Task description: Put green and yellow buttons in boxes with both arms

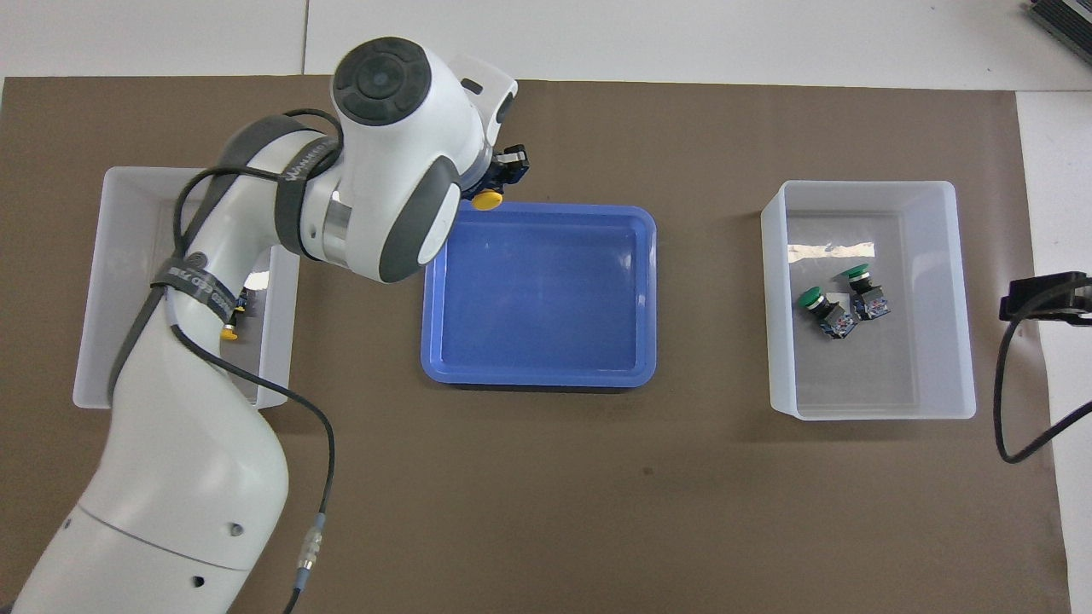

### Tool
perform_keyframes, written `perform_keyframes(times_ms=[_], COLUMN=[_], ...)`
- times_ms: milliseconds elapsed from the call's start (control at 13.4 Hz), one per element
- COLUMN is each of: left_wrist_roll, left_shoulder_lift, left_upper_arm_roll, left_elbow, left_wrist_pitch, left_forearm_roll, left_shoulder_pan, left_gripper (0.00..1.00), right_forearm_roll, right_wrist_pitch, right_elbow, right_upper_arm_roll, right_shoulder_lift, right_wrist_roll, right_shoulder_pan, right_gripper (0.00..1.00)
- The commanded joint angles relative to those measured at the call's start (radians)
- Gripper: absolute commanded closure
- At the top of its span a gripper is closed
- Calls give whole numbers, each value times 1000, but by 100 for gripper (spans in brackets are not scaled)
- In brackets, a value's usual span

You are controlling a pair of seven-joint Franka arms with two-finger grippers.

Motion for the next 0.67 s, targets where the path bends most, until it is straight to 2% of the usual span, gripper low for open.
perform_keyframes(times_ms=[0,373,598], left_wrist_roll=[155,556,757], left_shoulder_lift=[-92,-181,-227], left_upper_arm_roll=[-12,2,2], left_elbow=[-29,-176,-274], left_wrist_pitch=[-112,-150,-141], left_forearm_roll=[-34,-35,-33], left_shoulder_pan=[132,350,432], left_gripper=[84,83,82], right_forearm_roll=[30,30,30], right_wrist_pitch=[-4,-4,-1], right_elbow=[1,-1,-2], right_upper_arm_roll=[11,13,13], right_shoulder_lift=[-1,-1,-3], right_wrist_roll=[3,3,3], right_shoulder_pan=[-2,0,-2], right_gripper=[0,0,0])
